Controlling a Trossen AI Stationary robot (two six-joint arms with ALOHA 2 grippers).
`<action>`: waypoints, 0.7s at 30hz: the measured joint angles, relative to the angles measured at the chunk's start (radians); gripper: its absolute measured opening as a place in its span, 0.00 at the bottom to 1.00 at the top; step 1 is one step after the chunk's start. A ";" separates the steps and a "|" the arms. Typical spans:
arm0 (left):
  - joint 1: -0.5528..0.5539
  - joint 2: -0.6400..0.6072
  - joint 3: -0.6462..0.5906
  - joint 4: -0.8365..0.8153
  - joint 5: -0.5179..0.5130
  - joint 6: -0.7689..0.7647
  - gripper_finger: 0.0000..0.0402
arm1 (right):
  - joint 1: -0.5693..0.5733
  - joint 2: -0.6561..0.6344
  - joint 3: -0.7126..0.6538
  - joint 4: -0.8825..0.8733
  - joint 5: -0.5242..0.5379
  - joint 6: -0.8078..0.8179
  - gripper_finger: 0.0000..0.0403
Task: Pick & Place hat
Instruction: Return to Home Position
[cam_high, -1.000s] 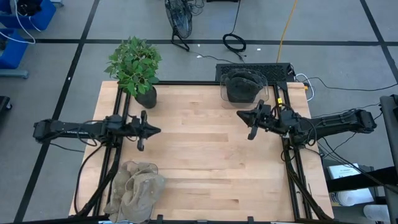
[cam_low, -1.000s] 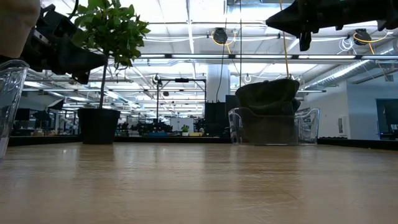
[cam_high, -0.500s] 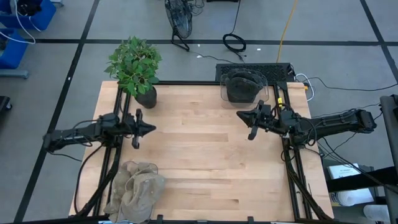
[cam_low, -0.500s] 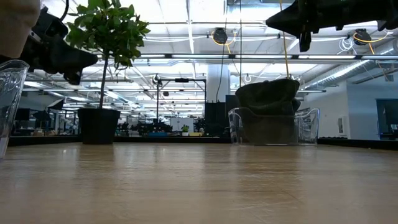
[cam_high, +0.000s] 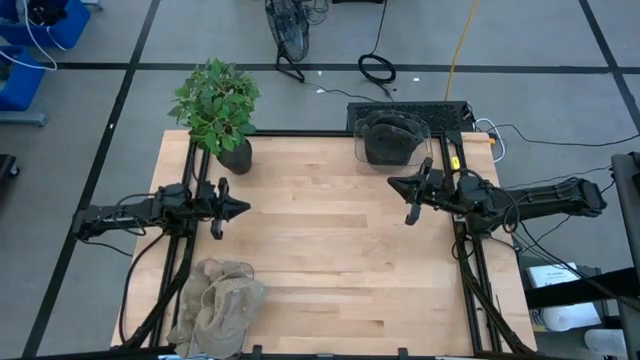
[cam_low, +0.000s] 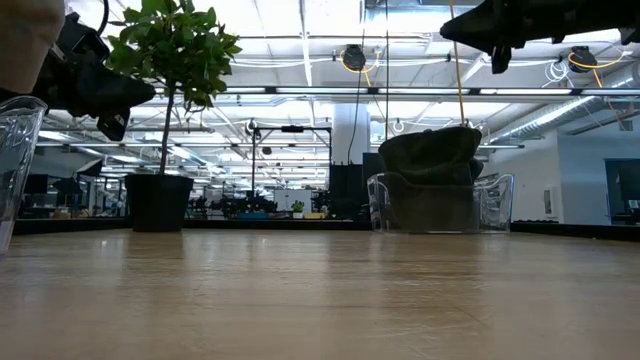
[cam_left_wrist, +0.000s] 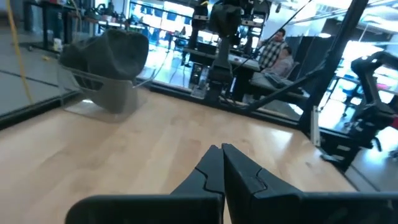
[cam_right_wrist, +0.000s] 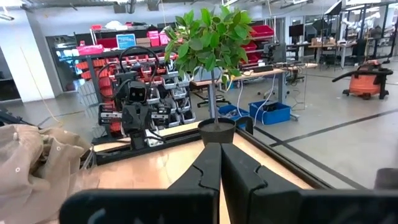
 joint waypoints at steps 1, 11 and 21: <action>-0.006 0.000 0.000 -0.001 -0.008 0.013 0.01 | 0.000 -0.009 0.000 -0.013 0.000 0.003 0.00; -0.030 0.000 0.000 0.002 0.009 0.046 0.06 | 0.000 -0.073 0.000 -0.236 -0.037 0.000 0.00; -0.030 0.000 0.000 0.002 0.009 0.045 0.10 | 0.000 -0.164 0.000 -0.509 -0.340 -0.013 0.00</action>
